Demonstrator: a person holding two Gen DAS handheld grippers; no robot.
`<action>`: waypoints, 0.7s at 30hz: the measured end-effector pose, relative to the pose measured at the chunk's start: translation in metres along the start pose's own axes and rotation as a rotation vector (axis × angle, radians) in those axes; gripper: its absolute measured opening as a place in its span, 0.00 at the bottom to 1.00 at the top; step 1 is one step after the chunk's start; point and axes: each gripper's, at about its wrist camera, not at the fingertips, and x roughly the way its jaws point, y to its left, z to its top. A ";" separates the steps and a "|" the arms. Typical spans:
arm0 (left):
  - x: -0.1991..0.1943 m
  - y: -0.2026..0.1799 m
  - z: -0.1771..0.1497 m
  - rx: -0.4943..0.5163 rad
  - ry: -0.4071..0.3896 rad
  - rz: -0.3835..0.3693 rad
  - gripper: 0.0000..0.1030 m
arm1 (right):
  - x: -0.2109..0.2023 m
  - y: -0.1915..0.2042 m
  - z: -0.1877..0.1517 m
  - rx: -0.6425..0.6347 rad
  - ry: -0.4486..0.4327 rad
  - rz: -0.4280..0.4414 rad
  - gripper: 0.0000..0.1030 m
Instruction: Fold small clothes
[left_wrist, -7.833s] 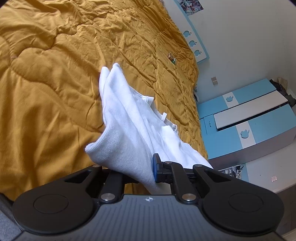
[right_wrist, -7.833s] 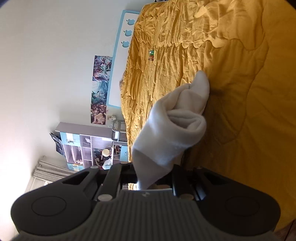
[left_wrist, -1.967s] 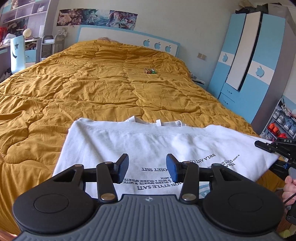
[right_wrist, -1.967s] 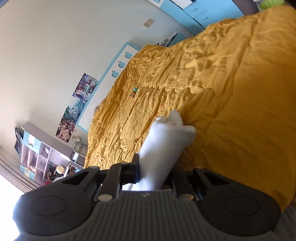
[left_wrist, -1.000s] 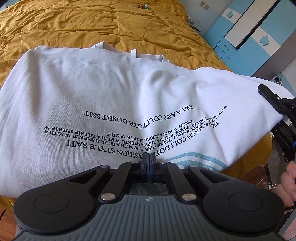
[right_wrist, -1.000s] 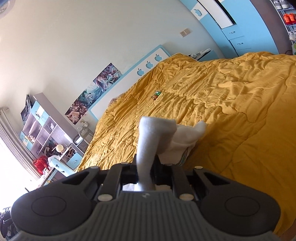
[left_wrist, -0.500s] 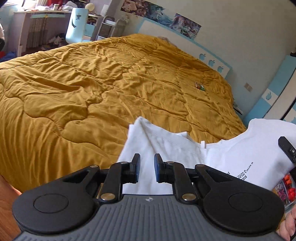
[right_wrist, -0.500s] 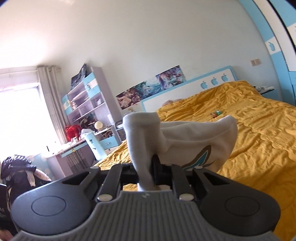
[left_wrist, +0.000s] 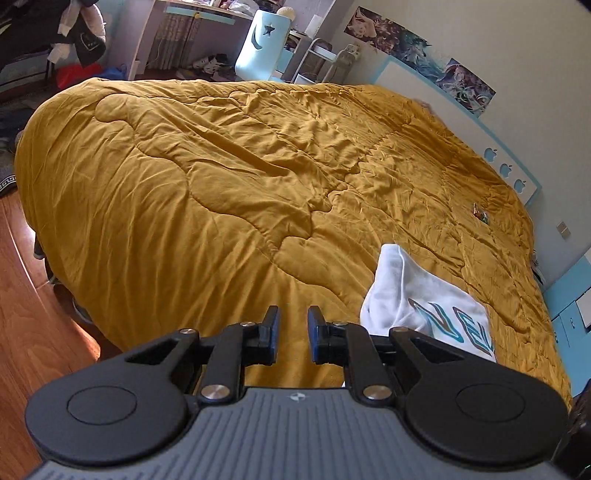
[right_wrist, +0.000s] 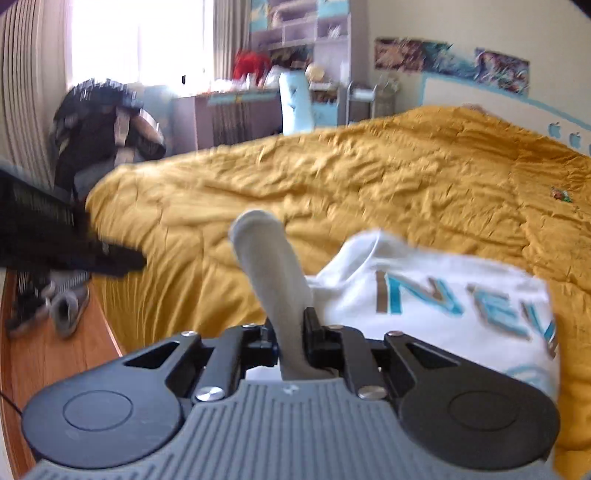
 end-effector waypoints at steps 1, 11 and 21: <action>0.001 0.003 -0.001 0.001 0.001 0.003 0.16 | 0.003 0.005 -0.005 -0.026 0.004 -0.001 0.19; 0.010 0.000 -0.005 0.012 0.023 -0.063 0.23 | -0.052 -0.014 0.000 0.039 -0.132 0.286 0.56; 0.035 -0.054 -0.004 0.161 0.005 -0.109 0.39 | -0.119 -0.064 -0.034 -0.074 -0.135 0.045 0.79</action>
